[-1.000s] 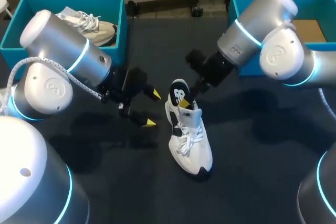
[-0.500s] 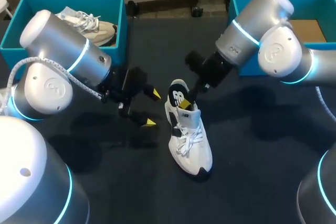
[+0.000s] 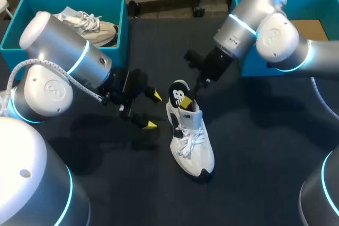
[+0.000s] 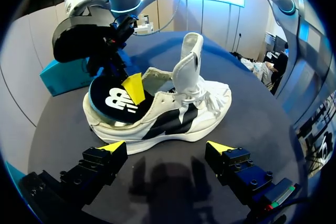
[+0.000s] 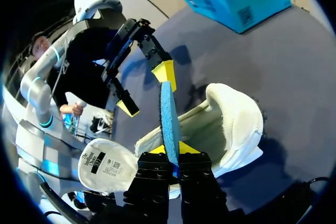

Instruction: Take the shoe out of the shoebox, open the shoe tongue, remove and reinsert the insole, then place the shoe into the shoebox

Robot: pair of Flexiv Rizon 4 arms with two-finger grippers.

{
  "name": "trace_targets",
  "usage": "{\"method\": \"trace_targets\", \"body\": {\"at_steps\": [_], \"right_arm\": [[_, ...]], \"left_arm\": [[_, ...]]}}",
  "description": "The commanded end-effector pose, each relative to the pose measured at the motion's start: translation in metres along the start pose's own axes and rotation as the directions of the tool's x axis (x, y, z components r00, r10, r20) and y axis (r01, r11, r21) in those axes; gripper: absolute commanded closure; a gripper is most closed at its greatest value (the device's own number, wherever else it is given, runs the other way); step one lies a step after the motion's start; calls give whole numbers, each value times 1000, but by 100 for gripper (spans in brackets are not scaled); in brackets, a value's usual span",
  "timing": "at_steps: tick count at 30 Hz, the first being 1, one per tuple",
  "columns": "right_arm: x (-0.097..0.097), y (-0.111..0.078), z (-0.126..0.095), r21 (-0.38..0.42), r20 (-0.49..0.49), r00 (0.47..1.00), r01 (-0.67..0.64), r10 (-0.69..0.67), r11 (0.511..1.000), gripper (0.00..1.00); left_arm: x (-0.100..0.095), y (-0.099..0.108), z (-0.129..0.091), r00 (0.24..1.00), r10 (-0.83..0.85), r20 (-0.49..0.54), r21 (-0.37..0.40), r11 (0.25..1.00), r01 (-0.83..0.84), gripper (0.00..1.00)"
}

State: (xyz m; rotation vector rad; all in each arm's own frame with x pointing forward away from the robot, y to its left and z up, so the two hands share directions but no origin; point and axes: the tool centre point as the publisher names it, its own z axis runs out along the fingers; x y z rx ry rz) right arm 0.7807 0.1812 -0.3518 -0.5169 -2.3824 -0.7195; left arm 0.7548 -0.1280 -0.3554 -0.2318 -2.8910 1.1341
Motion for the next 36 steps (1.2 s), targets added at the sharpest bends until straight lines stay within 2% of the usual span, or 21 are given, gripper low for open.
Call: {"method": "trace_targets", "body": {"at_steps": [1, 8, 20, 22, 24, 36], "right_arm": [[-6, 3, 6, 38, -37, 999, -2, 3, 999, 100], [-4, -7, 12, 87, -52, 998, -23, 28, 996, 100], [-2, -19, 14, 103, -43, 997, -53, 58, 993, 100], [-2, -17, 11, 95, -29, 998, -50, 53, 994, 83], [-2, -15, 8, 87, -18, 999, -45, 47, 995, 78], [2, -3, -1, 69, 34, 999, -19, 17, 997, 66]], "left_arm": [[0, 1, 0, 1000, 3, 0, 1, 1000, -3, 0], [-1, 0, -1, 1000, 7, -3, -1, 1000, -7, 0], [0, 1, 1, 1000, 5, -7, 2, 1000, -5, 0], [0, 1, 1, 1000, 5, -7, 3, 1000, -5, 0], [-1, 1, 1, 1000, 6, -6, 4, 1000, -6, 0], [-1, 3, 0, 1000, 5, -6, 6, 1000, -5, 0]]}}
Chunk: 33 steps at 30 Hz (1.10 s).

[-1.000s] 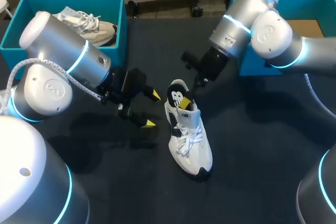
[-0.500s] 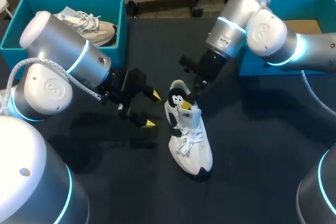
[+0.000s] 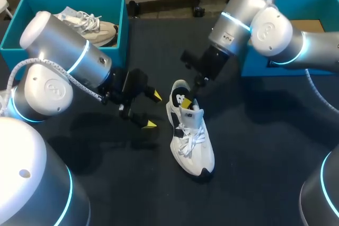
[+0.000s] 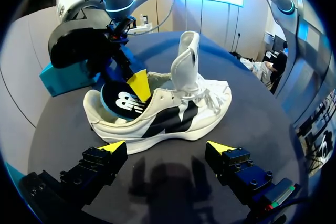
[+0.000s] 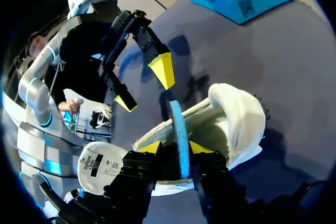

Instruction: Take the shoe out of the shoebox, open the shoe tongue, remove and reinsert the insole, then place the shoe into the shoebox

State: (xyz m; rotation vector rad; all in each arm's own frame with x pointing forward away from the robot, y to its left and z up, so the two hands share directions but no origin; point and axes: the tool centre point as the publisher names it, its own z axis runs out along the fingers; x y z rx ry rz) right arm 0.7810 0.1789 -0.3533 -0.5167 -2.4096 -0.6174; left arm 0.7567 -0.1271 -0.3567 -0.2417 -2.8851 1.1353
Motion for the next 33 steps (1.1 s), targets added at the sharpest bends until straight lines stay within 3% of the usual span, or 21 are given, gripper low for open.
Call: {"method": "trace_targets", "body": {"at_steps": [1, 14, 22, 33], "right_arm": [[3, 1, -1, -7, 20, 1000, 4, -3, 1000, 65], [10, 11, -24, -33, 93, 996, 20, -17, 999, 51], [14, 17, -38, -55, 131, 991, 22, -15, 998, 50], [26, 19, -58, -154, 209, 977, -8, 41, 988, 40]], "left_arm": [[1, 2, -1, 1000, 1, 0, 4, 1000, -1, 0], [2, 2, -4, 1000, 8, 1, 4, 1000, -8, 0], [3, 2, -11, 1000, 12, -9, -5, 1000, -12, 0], [4, 5, -31, 999, 28, -16, -18, 999, -29, 0]]}}
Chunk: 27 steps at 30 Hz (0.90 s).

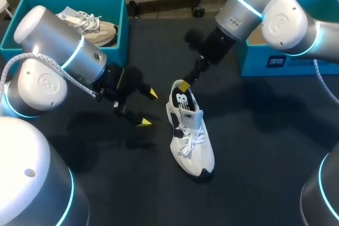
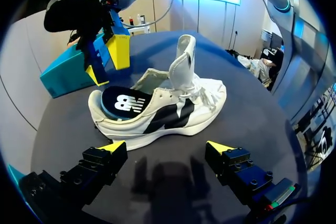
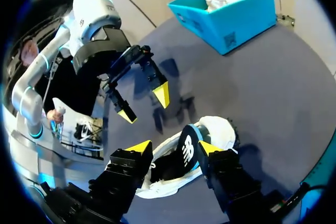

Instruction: Take the shoe out of the shoebox, open the shoe tongue, remove and reinsert the insole, then place the shoe into the shoebox

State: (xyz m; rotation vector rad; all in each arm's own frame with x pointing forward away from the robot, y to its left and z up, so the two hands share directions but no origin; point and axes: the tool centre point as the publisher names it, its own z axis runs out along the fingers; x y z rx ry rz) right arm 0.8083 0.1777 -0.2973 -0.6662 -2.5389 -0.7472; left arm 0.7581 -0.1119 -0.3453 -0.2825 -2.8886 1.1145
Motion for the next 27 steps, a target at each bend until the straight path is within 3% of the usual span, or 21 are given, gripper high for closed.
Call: {"method": "trace_targets", "body": {"at_steps": [1, 8, 11, 12, 13, 19, 27], "right_arm": [[12, -9, -10, -36, 46, 999, -16, 17, 999, 40], [20, -7, -11, -95, 75, 994, -68, 75, 993, 61], [23, -8, -10, -119, 97, 991, -85, 96, 989, 82], [24, -8, -9, -133, 109, 988, -96, 110, 987, 95], [25, -9, -9, -142, 118, 986, -103, 120, 985, 100], [30, -10, -7, -197, 186, 968, -131, 168, 972, 100], [30, -10, -7, -197, 186, 968, -131, 168, 972, 100]], "left_arm": [[4, 2, -16, 1000, 8, -7, -9, 1000, -8, 0], [4, 3, -39, 1000, 20, -21, -26, 999, -21, 0], [4, 5, -50, 1000, 23, -18, -39, 999, -23, 0], [3, 5, -56, 1000, 25, -8, -45, 999, -26, 0], [2, 6, -60, 1000, 27, -4, -48, 998, -27, 0], [-4, 6, -80, 999, 30, 17, -60, 998, -29, 0], [-13, 9, -111, 999, 33, 31, -74, 997, -31, 0]]}}
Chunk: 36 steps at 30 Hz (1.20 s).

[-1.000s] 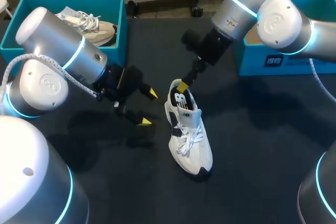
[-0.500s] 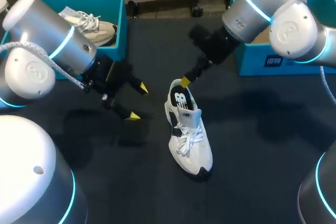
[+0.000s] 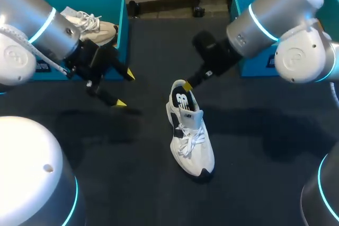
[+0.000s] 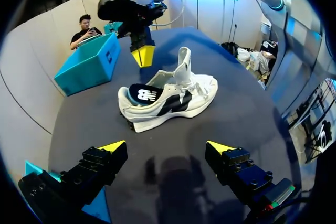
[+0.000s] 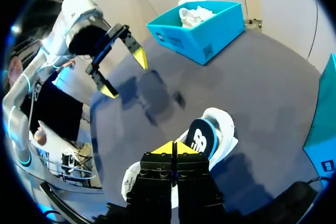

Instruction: Take the shoe out of the shoebox, open the shoe tongue, remove and reinsert the insole, then place the shoe into the shoebox

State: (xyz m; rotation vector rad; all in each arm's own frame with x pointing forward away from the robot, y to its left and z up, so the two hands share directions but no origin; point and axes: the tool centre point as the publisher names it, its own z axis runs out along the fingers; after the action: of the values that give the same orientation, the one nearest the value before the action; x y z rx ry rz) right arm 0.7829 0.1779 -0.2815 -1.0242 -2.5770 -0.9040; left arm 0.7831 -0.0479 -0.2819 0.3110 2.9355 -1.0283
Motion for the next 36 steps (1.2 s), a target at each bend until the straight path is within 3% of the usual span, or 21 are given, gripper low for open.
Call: {"method": "trace_targets", "body": {"at_steps": [1, 11, 19, 24, 36], "right_arm": [[1, -3, -2, -5, 8, 1000, -1, 1, 1000, 100], [1, -3, -2, -5, 8, 1000, -1, 1, 1000, 100], [-13, -10, 8, -113, 193, 969, -132, 152, 985, 100], [-13, -12, 13, -62, 343, 920, -177, 188, 982, 100], [-13, -12, 13, -62, 343, 920, -177, 188, 982, 100]], "left_arm": [[0, 3, -23, 1000, 1, 2, -9, 1000, -1, 0], [-14, 11, -58, 1000, 13, 12, -39, 999, -12, 0], [-22, 12, -65, 998, 10, 63, -26, 1000, -8, 0], [-22, 12, -65, 998, 10, 63, -26, 1000, -8, 0], [-22, 12, -65, 998, 10, 63, -26, 1000, -8, 0]]}}
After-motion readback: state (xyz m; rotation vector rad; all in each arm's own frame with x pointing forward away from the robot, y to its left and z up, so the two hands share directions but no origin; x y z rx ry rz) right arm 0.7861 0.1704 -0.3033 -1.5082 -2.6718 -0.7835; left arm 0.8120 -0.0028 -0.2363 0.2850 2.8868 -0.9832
